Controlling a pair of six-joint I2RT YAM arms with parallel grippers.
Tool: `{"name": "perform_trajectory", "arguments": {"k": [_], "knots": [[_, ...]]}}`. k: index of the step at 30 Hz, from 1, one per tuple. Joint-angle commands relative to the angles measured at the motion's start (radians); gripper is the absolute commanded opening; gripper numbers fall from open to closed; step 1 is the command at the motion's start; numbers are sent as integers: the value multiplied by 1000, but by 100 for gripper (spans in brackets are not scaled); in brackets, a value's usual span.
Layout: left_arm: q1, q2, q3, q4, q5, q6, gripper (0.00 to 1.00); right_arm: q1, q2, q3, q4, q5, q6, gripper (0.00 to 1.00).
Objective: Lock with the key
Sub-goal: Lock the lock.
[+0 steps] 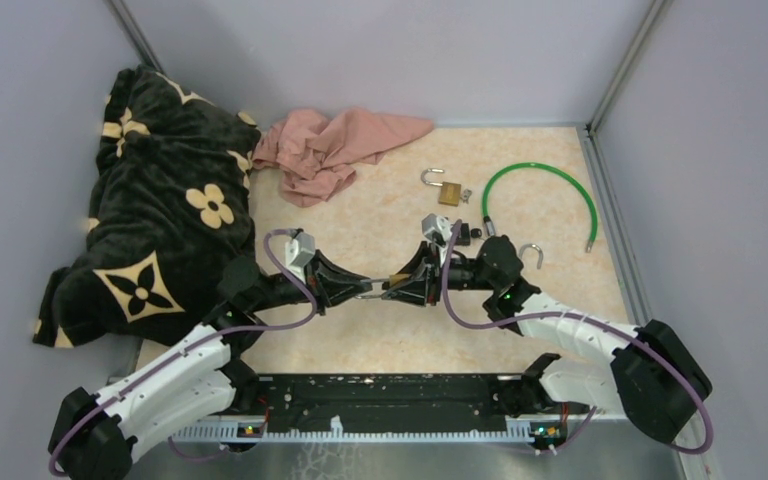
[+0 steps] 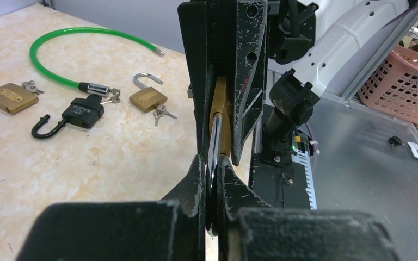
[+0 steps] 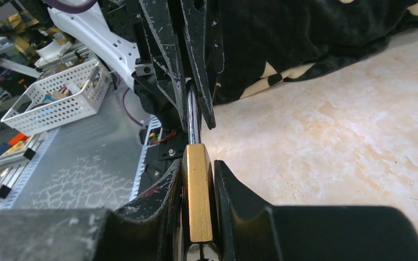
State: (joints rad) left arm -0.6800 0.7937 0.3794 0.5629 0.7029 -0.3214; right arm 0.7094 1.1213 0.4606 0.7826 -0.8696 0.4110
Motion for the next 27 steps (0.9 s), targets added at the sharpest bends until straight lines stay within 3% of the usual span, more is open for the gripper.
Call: {"name": "perform_trajectory", "arguments": {"k": [1,18,22,25,26,27], "knots": [[-98,54,49,80,-33,-40,0,65,0,142,51,198,15,0],[-263,157,101,199,-112,-32,0,79,22,221,1,241,-17,0],[-246,133,103,148,-111,16,0,79,-38,231,-131,210,-94,0],[-159,86,83,50,-100,15,0,71,-105,252,-349,197,-200,0],[-105,69,75,21,-95,8,0,64,-129,256,-413,200,-235,7],[-66,53,67,-2,-92,2,0,55,-149,257,-470,195,-261,23]]}}
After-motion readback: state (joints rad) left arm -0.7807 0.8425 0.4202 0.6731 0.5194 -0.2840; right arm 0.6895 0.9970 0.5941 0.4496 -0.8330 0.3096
